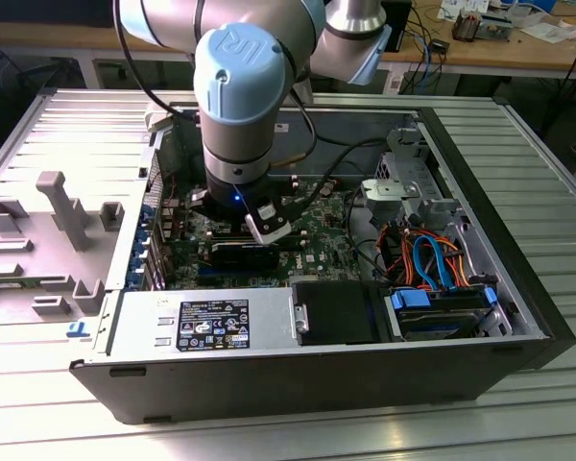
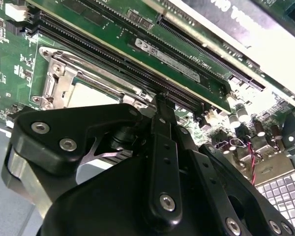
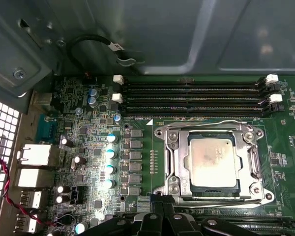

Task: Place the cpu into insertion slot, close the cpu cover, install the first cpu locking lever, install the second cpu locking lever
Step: 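Install the second cpu locking lever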

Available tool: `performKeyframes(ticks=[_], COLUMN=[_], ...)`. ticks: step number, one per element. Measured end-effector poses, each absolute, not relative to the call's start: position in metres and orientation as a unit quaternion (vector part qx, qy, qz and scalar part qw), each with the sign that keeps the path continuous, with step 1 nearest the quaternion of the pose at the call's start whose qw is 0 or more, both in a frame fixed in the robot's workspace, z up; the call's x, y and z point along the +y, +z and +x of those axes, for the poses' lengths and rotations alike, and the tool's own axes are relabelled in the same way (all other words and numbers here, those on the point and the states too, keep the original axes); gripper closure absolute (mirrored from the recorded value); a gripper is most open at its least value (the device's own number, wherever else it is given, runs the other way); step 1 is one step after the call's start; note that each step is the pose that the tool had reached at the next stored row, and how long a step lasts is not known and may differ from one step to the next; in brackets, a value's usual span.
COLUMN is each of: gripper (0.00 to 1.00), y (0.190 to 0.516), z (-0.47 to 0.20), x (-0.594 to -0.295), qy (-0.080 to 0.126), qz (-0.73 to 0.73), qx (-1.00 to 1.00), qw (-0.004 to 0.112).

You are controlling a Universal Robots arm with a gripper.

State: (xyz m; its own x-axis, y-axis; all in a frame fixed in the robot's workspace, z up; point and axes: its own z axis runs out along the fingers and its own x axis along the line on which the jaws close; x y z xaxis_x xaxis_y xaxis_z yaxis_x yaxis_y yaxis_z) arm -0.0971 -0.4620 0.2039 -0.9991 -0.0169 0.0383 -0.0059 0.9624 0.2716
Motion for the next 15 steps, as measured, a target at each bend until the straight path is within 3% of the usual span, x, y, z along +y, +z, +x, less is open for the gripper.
performKeyframes(ticks=[15], gripper=[0.89], y=[0.1996], z=[-0.0997], x=[-0.4589], qy=[-0.142], qz=[0.005], qx=[-0.99], qw=[0.021])
